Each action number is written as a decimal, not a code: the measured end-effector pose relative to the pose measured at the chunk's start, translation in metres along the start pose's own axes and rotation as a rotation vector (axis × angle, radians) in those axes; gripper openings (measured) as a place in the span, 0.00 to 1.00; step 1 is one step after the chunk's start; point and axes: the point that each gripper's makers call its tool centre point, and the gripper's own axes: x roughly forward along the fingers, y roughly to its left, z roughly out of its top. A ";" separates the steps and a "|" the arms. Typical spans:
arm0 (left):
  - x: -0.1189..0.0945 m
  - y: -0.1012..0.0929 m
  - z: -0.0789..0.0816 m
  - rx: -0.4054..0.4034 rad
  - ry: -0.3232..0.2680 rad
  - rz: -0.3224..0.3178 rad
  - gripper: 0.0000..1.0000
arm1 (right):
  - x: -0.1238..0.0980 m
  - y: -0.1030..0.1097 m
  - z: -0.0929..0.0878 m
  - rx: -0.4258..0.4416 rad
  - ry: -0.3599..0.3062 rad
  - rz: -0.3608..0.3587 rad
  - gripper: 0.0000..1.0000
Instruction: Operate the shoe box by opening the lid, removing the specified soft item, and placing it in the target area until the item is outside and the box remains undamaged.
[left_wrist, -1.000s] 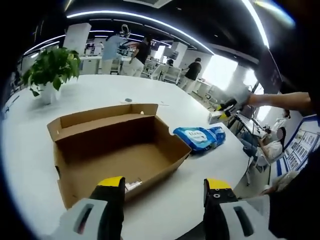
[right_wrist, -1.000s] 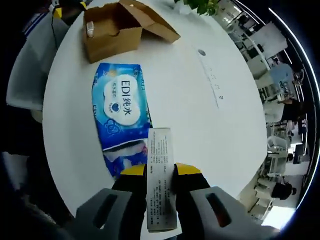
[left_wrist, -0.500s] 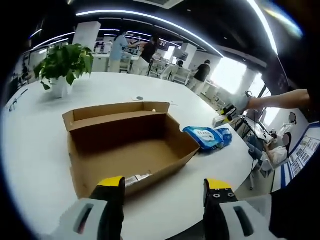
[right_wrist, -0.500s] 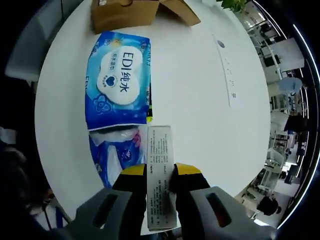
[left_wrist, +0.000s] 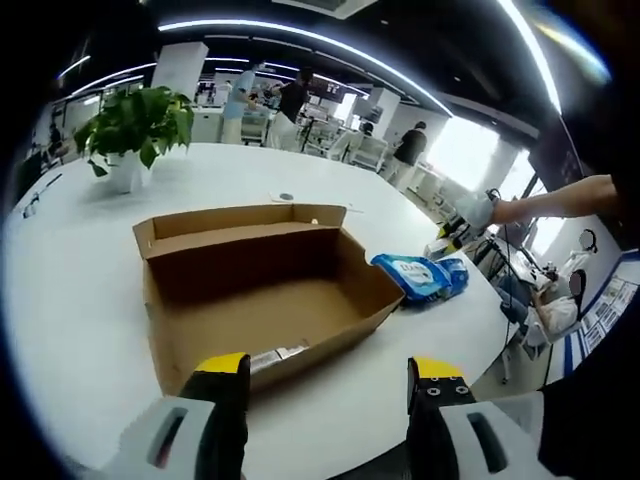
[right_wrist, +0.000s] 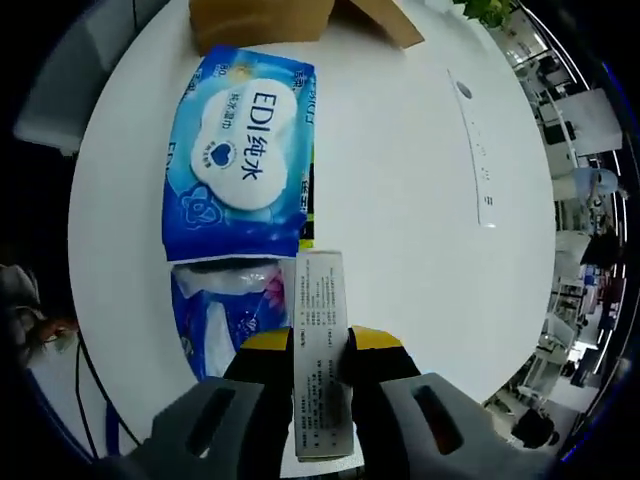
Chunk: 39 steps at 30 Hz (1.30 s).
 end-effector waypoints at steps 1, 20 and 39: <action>0.000 0.001 0.000 -0.001 0.000 0.001 0.65 | 0.001 -0.001 0.000 0.003 -0.001 0.002 0.18; 0.002 0.003 0.001 -0.024 0.002 0.014 0.65 | 0.024 -0.002 -0.015 0.006 0.055 0.043 0.18; 0.012 0.001 0.003 -0.031 0.006 0.002 0.65 | 0.031 -0.001 -0.028 0.067 0.106 0.060 0.17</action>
